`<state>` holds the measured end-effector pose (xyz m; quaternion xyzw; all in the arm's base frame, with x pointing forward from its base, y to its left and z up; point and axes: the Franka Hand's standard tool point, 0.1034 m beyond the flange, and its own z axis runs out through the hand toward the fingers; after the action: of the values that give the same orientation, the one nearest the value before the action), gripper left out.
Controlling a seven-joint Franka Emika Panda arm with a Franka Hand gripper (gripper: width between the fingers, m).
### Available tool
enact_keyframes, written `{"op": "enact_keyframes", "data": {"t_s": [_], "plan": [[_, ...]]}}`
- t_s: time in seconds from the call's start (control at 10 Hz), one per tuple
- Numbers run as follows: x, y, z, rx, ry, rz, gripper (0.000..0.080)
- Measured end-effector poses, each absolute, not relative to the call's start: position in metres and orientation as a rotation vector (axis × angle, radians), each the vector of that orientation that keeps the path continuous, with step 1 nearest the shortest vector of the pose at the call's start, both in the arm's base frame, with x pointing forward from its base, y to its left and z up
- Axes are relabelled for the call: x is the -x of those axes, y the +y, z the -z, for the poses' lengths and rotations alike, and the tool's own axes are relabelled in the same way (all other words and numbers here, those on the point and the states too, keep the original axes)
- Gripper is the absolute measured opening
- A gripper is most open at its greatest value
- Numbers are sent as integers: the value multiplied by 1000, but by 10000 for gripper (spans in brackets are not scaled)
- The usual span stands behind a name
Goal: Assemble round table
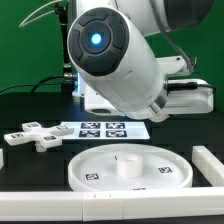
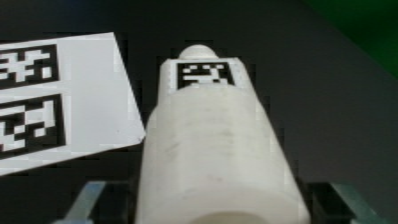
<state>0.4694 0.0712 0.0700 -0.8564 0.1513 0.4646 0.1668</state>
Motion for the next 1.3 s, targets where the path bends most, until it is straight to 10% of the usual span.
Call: {"op": "enact_keyframes", "data": {"t_s": [0.5,1.0,1.3], "plan": [[-503,66,-106,2612,428,-978,409],[-517,52,-104,2817,303,-538,409],[-542,27,-138,2888,175,-230,409]]}}
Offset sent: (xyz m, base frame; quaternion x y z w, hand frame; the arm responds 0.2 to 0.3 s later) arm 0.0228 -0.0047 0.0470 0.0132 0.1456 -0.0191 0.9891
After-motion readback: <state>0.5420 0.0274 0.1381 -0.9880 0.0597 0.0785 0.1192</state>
